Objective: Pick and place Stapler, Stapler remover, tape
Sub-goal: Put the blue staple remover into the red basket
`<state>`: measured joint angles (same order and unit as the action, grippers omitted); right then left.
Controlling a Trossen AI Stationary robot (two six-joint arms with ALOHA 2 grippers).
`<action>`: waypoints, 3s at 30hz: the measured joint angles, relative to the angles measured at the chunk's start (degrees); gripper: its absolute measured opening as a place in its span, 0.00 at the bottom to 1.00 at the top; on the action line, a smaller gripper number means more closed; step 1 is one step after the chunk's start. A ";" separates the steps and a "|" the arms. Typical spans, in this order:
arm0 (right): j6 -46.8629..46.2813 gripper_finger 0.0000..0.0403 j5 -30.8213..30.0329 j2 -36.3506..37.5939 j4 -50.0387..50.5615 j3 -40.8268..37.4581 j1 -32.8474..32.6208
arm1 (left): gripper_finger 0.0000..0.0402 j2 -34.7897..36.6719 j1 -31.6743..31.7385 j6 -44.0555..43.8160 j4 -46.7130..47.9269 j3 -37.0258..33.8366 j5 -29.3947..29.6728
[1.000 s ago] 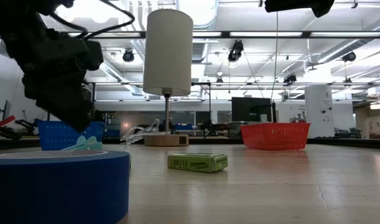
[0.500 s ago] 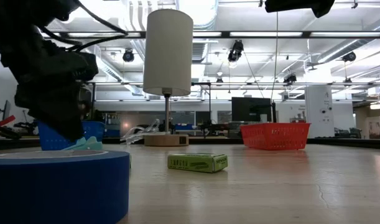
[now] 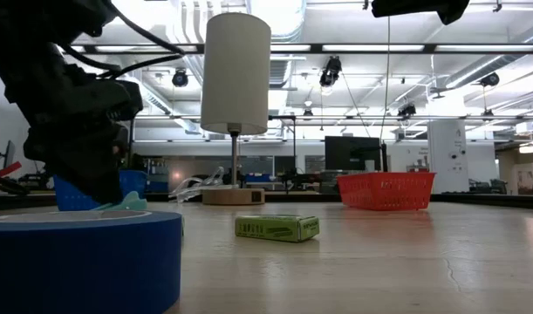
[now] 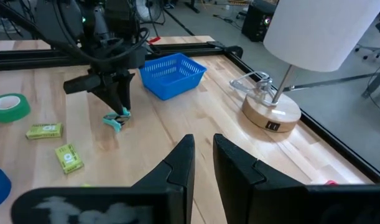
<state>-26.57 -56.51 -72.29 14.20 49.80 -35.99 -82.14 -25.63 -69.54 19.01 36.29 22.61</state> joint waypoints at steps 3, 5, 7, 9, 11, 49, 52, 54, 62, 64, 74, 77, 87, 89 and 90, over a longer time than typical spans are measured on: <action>0.00 0.13 0.00 0.01 0.01 0.00 0.00 | 0.24 -0.16 0.00 0.02 -0.90 0.02 -0.05; 0.00 0.13 0.00 0.01 0.01 0.00 0.00 | 0.20 -0.16 0.00 0.11 -1.10 0.02 -0.08; 0.00 0.13 0.00 0.00 0.00 0.00 0.00 | 0.14 -0.14 0.00 0.46 -1.13 0.02 0.06; 0.00 0.13 0.00 0.00 0.00 0.00 0.00 | 0.08 -0.14 0.00 0.64 -1.14 0.02 0.72; 0.00 0.13 0.00 0.00 0.00 -0.08 0.00 | 0.03 -0.13 0.00 0.73 -1.52 0.02 1.77; 20.07 0.33 16.07 -9.78 -25.61 -0.07 1.79 | 0.00 -0.32 0.33 49.91 -68.12 1.61 11.10; 20.99 0.43 15.86 -11.18 -28.18 1.29 2.51 | 0.00 -1.41 0.24 50.83 -68.08 3.09 9.97; 20.98 0.47 15.90 -11.98 -28.77 2.27 3.12 | 0.00 -2.79 0.24 52.17 -68.09 4.34 9.44; 21.33 0.48 16.08 -13.95 -28.60 3.23 3.21 | 0.00 -6.71 0.24 55.38 -67.78 8.68 8.30; 21.33 0.46 16.07 -13.85 -28.56 3.23 3.25 | 0.00 -6.89 0.22 55.60 -67.94 8.94 7.96; 21.04 0.37 18.08 -13.46 -28.80 3.23 3.23 | 0.01 -6.87 0.24 55.76 -67.85 8.92 8.01; 21.27 0.33 18.07 -13.46 -29.21 3.23 3.26 | 0.01 -6.87 0.24 55.98 -67.78 8.90 8.03; 21.86 0.18 20.61 -13.42 -29.73 3.23 3.26 | 0.00 -6.83 0.24 55.93 -67.32 8.87 8.00; 21.86 0.14 20.79 -13.42 -29.73 3.23 3.28 | 0.01 -6.83 0.23 55.93 -67.29 8.87 8.03; 21.91 0.11 20.79 -13.42 -29.75 3.23 3.28 | 0.01 -6.83 0.22 55.93 -67.30 8.87 8.02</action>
<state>-4.66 -35.73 -85.71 -15.55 53.04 -32.71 -88.97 -25.41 -13.61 -48.29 45.17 30.63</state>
